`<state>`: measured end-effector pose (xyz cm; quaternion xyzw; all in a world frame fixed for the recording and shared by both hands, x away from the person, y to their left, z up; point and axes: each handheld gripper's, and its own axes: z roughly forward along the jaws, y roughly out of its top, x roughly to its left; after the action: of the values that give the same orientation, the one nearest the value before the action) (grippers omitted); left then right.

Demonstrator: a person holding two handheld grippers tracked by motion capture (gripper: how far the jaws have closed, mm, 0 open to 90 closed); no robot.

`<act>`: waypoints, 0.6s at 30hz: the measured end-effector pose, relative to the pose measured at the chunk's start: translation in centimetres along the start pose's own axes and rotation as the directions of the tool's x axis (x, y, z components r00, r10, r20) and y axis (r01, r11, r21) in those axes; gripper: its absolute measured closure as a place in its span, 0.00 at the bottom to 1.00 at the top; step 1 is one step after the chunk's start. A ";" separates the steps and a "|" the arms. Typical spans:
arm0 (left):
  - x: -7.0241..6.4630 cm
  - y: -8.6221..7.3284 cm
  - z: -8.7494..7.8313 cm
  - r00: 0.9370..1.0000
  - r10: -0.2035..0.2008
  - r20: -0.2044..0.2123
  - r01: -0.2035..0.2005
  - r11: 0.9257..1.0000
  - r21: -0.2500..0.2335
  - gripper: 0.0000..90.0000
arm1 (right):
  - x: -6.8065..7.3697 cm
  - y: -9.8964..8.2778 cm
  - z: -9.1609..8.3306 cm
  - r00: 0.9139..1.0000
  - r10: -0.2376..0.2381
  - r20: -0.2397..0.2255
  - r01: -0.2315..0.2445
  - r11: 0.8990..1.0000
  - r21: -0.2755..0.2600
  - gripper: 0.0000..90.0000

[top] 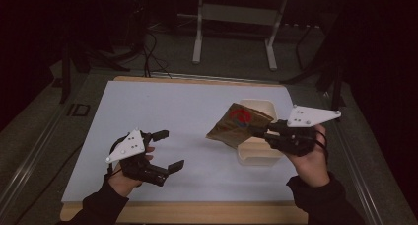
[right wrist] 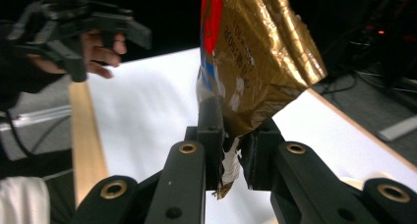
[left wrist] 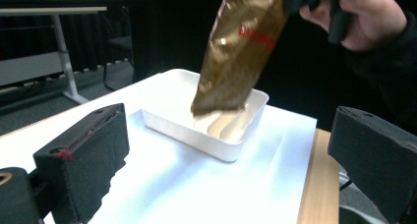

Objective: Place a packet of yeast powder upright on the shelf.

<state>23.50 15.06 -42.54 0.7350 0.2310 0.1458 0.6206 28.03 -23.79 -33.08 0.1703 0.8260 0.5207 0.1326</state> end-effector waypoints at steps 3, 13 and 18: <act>0.0 -1.2 0.0 0.999 -0.009 0.034 0.008 1.000 0.013 0.05 | -1.8 -0.2 -0.9 0.999 -0.009 0.037 0.008 1.000 0.013 0.89; 0.3 -3.6 0.5 1.000 -0.003 0.014 0.002 0.998 0.061 0.04 | -4.9 -1.4 -2.5 0.997 -0.027 0.079 0.025 0.999 0.025 0.89; 0.5 -3.9 0.4 1.000 -0.011 -0.021 0.013 0.998 0.068 0.02 | -5.9 -2.3 -3.0 0.997 -0.024 0.073 0.020 0.999 0.050 0.89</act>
<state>23.51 15.48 -46.48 0.7527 0.2467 0.1419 0.5936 31.83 -29.61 -33.68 0.1834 0.8350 0.4920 0.1643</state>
